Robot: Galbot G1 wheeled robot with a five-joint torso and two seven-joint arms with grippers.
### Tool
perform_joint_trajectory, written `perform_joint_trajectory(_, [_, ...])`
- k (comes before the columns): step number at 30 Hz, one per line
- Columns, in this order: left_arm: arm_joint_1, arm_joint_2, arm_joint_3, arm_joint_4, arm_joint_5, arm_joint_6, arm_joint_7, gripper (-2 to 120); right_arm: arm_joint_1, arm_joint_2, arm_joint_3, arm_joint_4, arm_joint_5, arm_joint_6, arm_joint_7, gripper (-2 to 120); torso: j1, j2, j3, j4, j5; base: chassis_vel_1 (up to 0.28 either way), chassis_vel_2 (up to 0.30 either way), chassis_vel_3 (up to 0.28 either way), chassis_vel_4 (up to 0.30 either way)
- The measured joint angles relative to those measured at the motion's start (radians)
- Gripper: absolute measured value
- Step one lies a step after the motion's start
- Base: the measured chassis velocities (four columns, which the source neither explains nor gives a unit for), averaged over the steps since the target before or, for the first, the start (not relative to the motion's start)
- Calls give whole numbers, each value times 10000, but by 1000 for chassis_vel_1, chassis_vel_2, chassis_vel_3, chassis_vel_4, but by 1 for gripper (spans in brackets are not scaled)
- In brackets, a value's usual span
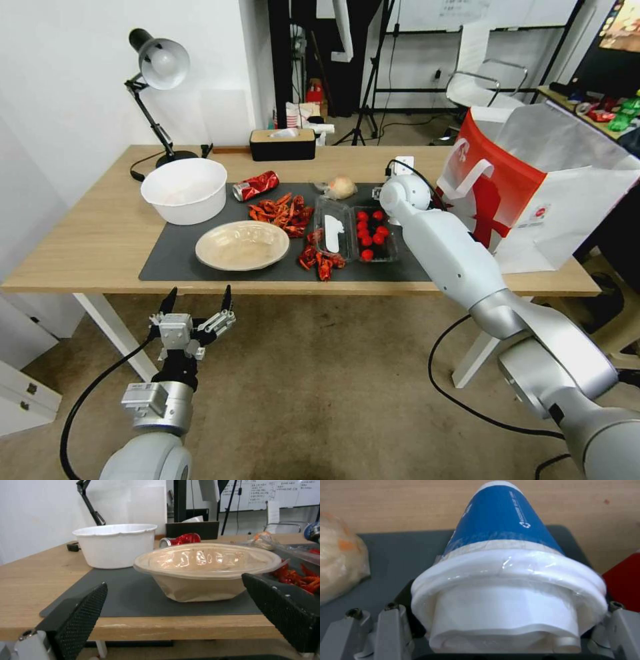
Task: Pick up the trash from the table and place it into the takeout bag.
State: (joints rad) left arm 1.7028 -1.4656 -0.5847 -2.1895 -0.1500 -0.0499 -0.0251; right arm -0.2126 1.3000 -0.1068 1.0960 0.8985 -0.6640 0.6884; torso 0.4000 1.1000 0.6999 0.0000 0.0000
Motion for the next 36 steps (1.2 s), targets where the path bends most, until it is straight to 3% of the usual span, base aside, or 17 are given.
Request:
perform_joint_trajectory(7, [36, -102, 76, -102, 42, -8, -15, 100, -569, -807, -116, 1840, -313, 476, -126, 72, 0, 0, 0, 2, 0, 0, 0, 0, 0])
perform_joint_trajectory(11, [64, -177, 108, -99, 122, -17, -27, 100, -1307, -1928, -103, 4287, -476, 563, -335, 72, 0, -1, 0, -2, -2, 0, 0, 0, 0])
perform_joint_trajectory(13, [83, -164, 110, -95, 132, -17, -27, 100, -1422, -2096, -67, 4710, -566, 582, -399, 72, 0, -2, 0, -4, 3, 0, 0, 0, 0])
perform_joint_trajectory(14, [117, -131, 95, -95, 145, -22, -28, 100, -1703, -2542, 72, 5614, -805, 678, -593, 72, -1, -1, -1, 4, 1, 0, 0, 0, 0])
perform_joint_trajectory(15, [117, -131, 95, -95, 145, -22, -28, 100, -1703, -2542, 72, 5614, -805, 678, -593, 72, -1, -1, -1, 4, 1, 0, 0, 0, 0])
perform_joint_trajectory(17, [135, -119, 57, -93, 147, -35, -28, 100, -2220, -3391, 509, 6760, -1043, 807, -915, 72, -2, -1, -1, -3, 3, 0, 0, 0, 0])
perform_joint_trajectory(21, [131, -170, 87, -55, 150, -52, -28, 100, -2837, -4238, 1402, 7633, -1571, 1356, -1232, 72, -2, -1, -1, -2, 1, 0, 0, 0, 0])
perform_joint_trajectory(27, [105, -153, 133, 7, 162, -59, -28, 100, -3132, -4951, 2367, 8105, -1797, 1524, -1001, 72, -2, -1, 0, 0, 4, 0, 0, 0, 0])
perform_joint_trajectory(36, [35, -151, 202, 89, 168, -59, -28, 100, -2840, -5540, 2997, 7765, -1314, 1562, -510, 72, 0, -1, 1, 2, 3, 0, 0, 0, 0])
